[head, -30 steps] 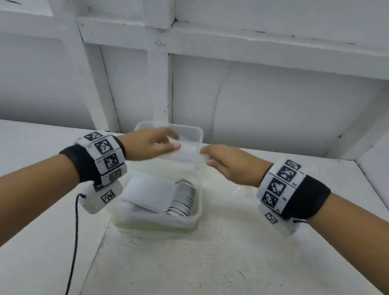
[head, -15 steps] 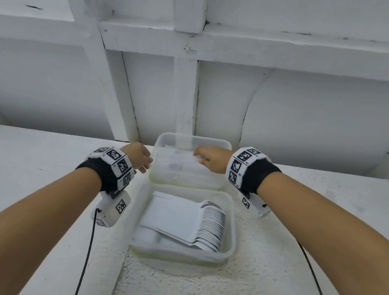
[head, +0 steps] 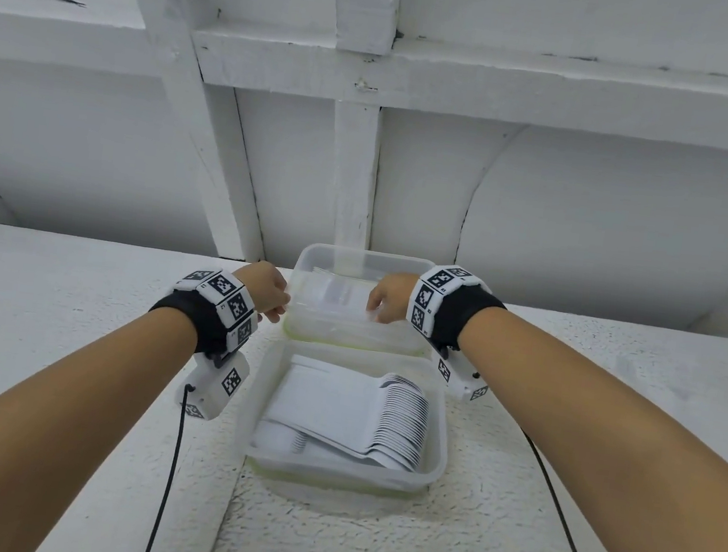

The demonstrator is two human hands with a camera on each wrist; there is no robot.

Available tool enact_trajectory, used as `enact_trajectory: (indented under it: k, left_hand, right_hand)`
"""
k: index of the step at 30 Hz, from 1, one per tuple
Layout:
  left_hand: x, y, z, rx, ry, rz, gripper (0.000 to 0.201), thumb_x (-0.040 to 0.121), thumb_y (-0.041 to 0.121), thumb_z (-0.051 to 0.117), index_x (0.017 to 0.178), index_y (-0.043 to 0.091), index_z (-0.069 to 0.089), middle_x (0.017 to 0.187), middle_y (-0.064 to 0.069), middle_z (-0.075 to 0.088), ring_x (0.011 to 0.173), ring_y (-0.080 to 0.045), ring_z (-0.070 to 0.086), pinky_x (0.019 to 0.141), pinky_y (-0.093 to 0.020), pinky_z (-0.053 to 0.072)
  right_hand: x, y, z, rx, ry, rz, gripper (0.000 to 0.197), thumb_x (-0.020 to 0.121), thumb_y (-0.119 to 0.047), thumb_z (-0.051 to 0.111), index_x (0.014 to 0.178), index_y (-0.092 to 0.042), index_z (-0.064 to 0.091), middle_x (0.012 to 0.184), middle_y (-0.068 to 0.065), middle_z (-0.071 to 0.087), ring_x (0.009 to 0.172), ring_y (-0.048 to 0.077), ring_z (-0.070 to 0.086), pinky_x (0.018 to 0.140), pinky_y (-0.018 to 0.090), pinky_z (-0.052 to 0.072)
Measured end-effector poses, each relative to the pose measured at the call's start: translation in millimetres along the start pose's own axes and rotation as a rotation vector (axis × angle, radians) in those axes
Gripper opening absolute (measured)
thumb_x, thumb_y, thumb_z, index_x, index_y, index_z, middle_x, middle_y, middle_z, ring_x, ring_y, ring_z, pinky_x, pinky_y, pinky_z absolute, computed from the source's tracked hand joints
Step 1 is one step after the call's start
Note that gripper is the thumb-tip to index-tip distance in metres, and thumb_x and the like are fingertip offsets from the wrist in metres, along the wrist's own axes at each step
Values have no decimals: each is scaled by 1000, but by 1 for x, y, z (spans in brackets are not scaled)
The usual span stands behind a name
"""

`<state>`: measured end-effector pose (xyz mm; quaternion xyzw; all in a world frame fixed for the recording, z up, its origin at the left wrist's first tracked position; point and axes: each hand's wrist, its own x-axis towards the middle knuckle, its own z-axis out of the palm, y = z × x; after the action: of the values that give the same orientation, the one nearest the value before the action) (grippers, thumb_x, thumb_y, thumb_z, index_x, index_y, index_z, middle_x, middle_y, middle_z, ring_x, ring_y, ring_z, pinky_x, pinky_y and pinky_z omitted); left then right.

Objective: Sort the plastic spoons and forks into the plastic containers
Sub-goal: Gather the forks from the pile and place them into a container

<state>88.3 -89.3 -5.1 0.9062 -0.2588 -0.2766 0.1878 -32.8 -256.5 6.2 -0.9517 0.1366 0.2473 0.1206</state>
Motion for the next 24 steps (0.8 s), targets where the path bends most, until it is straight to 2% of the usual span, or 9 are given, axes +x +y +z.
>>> enact_trajectory:
  k: [3, 7, 9, 12, 14, 16, 19, 22, 24]
  left_hand:
    - [-1, 0, 0, -12, 2, -5, 22, 94, 8, 46, 73, 11, 52, 67, 0, 62, 44, 0, 58, 56, -23, 48]
    - [-2, 0, 0, -36, -7, -4, 20, 94, 7, 46, 75, 9, 52, 67, 0, 62, 48, -4, 60, 57, -23, 49]
    - [-2, 0, 0, -43, -8, -5, 18, 94, 7, 46, 78, 9, 53, 67, 0, 62, 42, 0, 58, 56, -23, 49]
    - [-2, 0, 0, -38, -5, -4, 14, 94, 7, 46, 84, 7, 55, 67, 0, 63, 44, -1, 59, 56, -23, 49]
    - [-3, 0, 0, -36, 0, 0, 16, 94, 8, 46, 80, 8, 54, 68, -1, 62, 53, -7, 61, 57, -24, 49]
    - [-4, 0, 0, -36, 3, 1, 19, 95, 9, 47, 77, 11, 53, 69, 0, 62, 58, -10, 61, 59, -24, 49]
    - [-7, 0, -1, -30, 5, -9, 16, 96, 13, 45, 94, 7, 59, 71, 0, 62, 61, -11, 60, 61, -25, 48]
    - [-12, 0, -3, 42, 15, 1, 22, 98, 16, 42, 105, 5, 59, 84, -4, 64, 67, -16, 60, 60, -22, 45]
    - [-17, 2, -6, 133, 28, 14, 23, 97, 17, 41, 104, 6, 60, 91, -8, 62, 77, -21, 57, 59, -20, 41]
  right_hand:
    - [1, -1, 0, -4, -13, -6, 39, 93, -13, 53, 131, -12, 53, 135, 8, 52, 119, 23, 51, 94, 25, 38]
    - [2, 3, 0, 65, 33, -36, 35, 90, -18, 58, 124, -8, 55, 128, 9, 55, 99, 19, 52, 84, 23, 40]
    - [2, 6, 0, 116, 28, -56, 31, 90, -17, 59, 120, -5, 60, 125, 9, 59, 102, 20, 55, 76, 18, 39]
    - [0, 10, -1, 146, 22, -65, 30, 90, -14, 59, 120, -8, 62, 124, 9, 60, 111, 21, 56, 74, 15, 38]
    - [-1, 11, -1, 149, 37, -55, 31, 92, -15, 57, 122, -8, 61, 123, 8, 59, 98, 17, 58, 54, 4, 39]
    - [-1, 10, 1, 143, 78, -22, 30, 94, -19, 52, 119, -3, 61, 108, 9, 62, 70, 10, 53, 46, 6, 36]
    - [1, 9, 2, 154, 130, 69, 25, 96, -23, 46, 90, -5, 62, 72, 5, 49, 51, 13, 37, 56, 26, 36]
    - [2, 12, 2, 159, 149, 118, 30, 94, -27, 44, 75, -7, 57, 74, 7, 52, 60, 20, 46, 72, 34, 49]
    - [-2, 14, 1, 170, 177, 129, 35, 95, -28, 43, 69, -8, 54, 78, 7, 57, 67, 22, 50, 80, 34, 48]
